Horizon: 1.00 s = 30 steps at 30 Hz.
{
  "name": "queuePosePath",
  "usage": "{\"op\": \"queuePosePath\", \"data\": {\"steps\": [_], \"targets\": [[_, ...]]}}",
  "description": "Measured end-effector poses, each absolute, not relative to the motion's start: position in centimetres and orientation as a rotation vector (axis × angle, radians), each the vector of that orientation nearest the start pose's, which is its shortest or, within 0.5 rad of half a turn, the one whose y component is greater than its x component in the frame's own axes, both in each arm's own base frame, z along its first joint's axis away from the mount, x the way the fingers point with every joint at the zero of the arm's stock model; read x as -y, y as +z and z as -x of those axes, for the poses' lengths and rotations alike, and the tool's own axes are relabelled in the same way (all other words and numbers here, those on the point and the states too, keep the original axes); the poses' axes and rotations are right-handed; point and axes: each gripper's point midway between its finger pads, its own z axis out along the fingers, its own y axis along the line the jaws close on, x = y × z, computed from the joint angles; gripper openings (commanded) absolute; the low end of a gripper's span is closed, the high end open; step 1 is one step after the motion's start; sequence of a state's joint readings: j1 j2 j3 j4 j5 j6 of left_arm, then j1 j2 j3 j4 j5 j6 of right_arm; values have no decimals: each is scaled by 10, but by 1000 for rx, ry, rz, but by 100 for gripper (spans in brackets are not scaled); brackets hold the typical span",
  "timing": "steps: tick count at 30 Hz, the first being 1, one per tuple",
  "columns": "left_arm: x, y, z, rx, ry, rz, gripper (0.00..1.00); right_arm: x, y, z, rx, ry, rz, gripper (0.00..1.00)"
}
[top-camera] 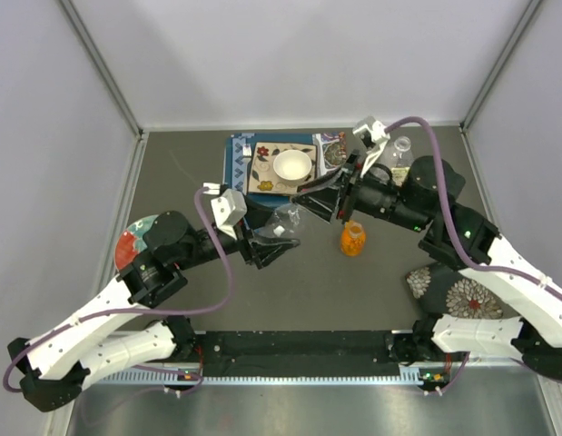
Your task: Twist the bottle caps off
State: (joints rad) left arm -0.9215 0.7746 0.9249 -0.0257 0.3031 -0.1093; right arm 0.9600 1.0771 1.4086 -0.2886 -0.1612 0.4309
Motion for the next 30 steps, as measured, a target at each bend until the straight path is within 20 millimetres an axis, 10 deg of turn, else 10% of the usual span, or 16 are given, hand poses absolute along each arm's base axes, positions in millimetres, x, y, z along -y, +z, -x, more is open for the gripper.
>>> {"op": "queuePosePath", "data": {"steps": [20, 30], "targets": [[297, 399, -51, -1148, -1677, -1229, 13, -292, 471, -53, -985, 1350, 1340, 0], [296, 392, -37, -1173, -1828, -1282, 13, -289, 461, -39, -821, 1439, 1530, 0]]}}
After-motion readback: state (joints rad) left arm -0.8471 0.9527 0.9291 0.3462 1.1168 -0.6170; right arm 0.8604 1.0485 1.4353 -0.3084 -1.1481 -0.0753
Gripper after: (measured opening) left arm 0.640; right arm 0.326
